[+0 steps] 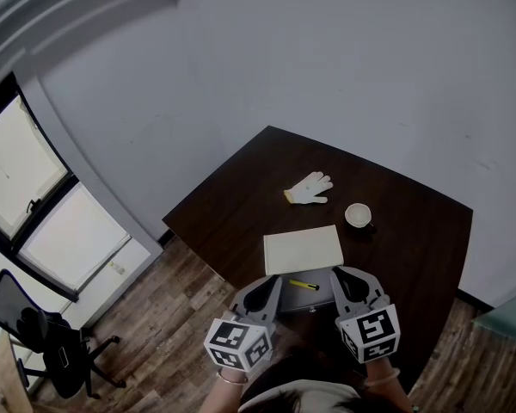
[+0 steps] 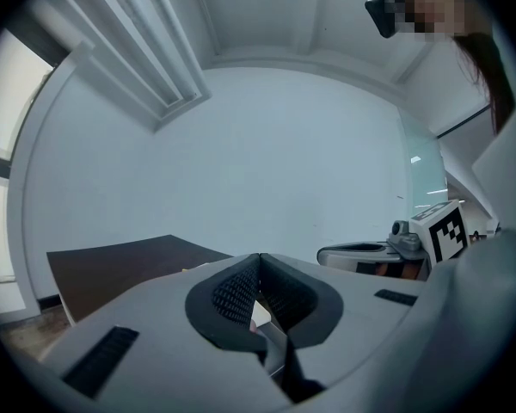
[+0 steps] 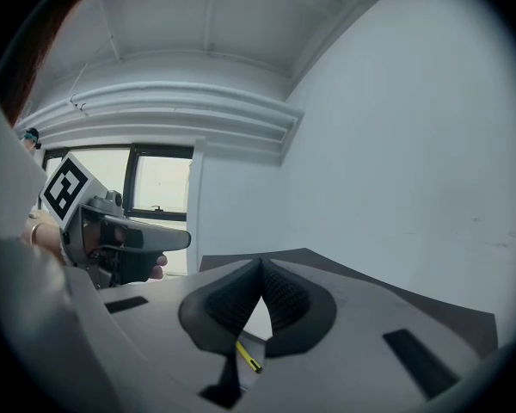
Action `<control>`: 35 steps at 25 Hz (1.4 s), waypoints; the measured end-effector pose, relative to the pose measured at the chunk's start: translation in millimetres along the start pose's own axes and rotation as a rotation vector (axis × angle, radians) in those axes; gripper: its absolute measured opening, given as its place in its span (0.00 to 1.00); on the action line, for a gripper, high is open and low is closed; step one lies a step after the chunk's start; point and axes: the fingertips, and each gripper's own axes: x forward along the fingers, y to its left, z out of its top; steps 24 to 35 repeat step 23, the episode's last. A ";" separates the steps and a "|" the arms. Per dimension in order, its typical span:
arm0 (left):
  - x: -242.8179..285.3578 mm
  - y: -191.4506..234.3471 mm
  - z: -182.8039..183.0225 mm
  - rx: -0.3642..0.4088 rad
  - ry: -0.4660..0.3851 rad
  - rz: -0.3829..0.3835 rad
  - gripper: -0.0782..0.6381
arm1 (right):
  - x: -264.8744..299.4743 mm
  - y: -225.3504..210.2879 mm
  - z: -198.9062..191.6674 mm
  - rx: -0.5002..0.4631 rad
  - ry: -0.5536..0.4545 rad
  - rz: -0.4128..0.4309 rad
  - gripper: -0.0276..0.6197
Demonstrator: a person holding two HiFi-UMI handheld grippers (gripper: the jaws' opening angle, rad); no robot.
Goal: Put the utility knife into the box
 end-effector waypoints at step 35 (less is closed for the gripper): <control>16.4 22.4 -7.8 -0.021 0.030 -0.007 0.13 | 24.9 -8.1 -11.5 0.036 0.039 -0.015 0.05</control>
